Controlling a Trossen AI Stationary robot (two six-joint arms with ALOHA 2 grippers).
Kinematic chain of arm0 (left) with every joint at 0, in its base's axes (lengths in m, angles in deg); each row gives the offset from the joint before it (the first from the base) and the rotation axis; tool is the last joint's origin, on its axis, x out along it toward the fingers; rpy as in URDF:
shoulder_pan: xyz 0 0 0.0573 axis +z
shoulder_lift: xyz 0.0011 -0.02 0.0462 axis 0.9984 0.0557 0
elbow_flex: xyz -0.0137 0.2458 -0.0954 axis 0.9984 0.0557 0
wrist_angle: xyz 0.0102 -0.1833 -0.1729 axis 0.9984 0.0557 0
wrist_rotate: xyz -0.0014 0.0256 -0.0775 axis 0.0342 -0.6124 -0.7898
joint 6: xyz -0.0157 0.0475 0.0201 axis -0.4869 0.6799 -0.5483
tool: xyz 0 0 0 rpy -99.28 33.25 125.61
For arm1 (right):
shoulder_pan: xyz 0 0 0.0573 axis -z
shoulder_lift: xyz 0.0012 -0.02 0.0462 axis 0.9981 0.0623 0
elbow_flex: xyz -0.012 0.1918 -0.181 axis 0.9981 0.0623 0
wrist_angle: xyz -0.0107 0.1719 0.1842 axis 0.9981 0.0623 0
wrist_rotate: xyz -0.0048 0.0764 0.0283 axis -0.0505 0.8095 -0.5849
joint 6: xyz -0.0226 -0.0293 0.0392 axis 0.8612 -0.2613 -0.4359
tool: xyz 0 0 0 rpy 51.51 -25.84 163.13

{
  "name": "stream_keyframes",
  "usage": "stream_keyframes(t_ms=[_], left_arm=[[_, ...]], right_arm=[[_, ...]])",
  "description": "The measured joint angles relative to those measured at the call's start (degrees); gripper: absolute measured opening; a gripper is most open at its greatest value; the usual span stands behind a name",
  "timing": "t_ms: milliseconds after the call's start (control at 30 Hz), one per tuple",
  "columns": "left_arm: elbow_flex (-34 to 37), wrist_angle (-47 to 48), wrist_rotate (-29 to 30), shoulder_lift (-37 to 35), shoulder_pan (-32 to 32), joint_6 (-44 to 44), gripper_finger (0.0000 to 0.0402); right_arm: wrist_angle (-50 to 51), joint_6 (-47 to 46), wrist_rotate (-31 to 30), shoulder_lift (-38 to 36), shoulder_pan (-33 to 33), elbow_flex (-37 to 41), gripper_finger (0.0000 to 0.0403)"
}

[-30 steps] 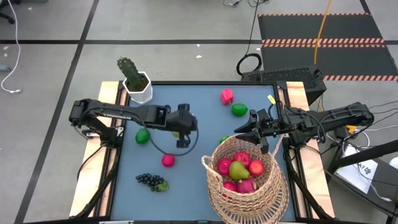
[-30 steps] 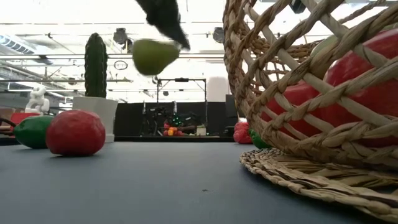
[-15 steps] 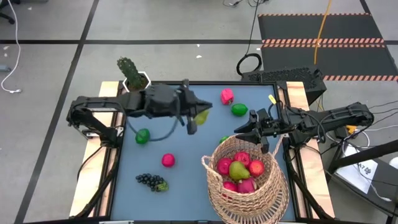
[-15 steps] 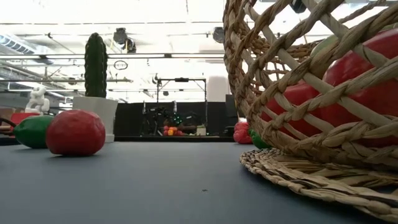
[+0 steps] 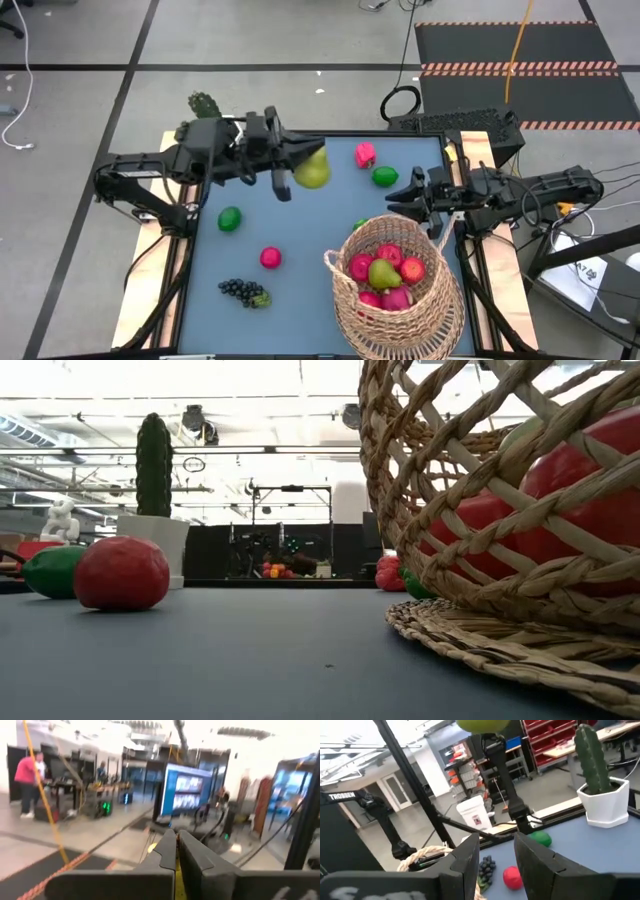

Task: Build produce basket
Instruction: Put the green pear into the brown basket

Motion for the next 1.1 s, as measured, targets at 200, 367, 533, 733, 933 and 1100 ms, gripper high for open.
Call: stream_keyframes(t_ms=[200, 367, 533, 733, 933, 1100], left_arm=[[0.01, -4.72, 0.00, -0.15, -2.11, 1.26, 0.0004], [3.11, -9.53, -0.09, -0.11, -4.06, 1.30, 0.0005], [10.32, -24.99, 0.07, 0.00, -5.57, -0.03, 0.0007], [17.81, -38.15, 2.11, -0.09, -6.68, -1.68, 0.0004], [23.15, -45.07, 4.47, -0.07, -7.57, -2.23, 0.0011], [24.23, -45.68, 4.48, -0.04, -8.06, -2.65, 0.0004]], right_arm=[[0.08, 0.06, -1.24, -0.39, -0.02, 0.00, 0.0116], [0.08, -0.01, -1.24, -0.39, -0.02, 0.00, 0.0116], [0.08, -0.07, -1.24, -0.37, -0.02, 0.00, 0.0116], [0.08, -0.09, -1.24, -0.37, -0.02, 0.00, 0.0116], [0.08, -0.09, -1.26, -0.37, -0.02, 0.00, 0.0116], [0.08, -0.09, -1.26, -0.37, -0.02, 0.00, 0.0116]])
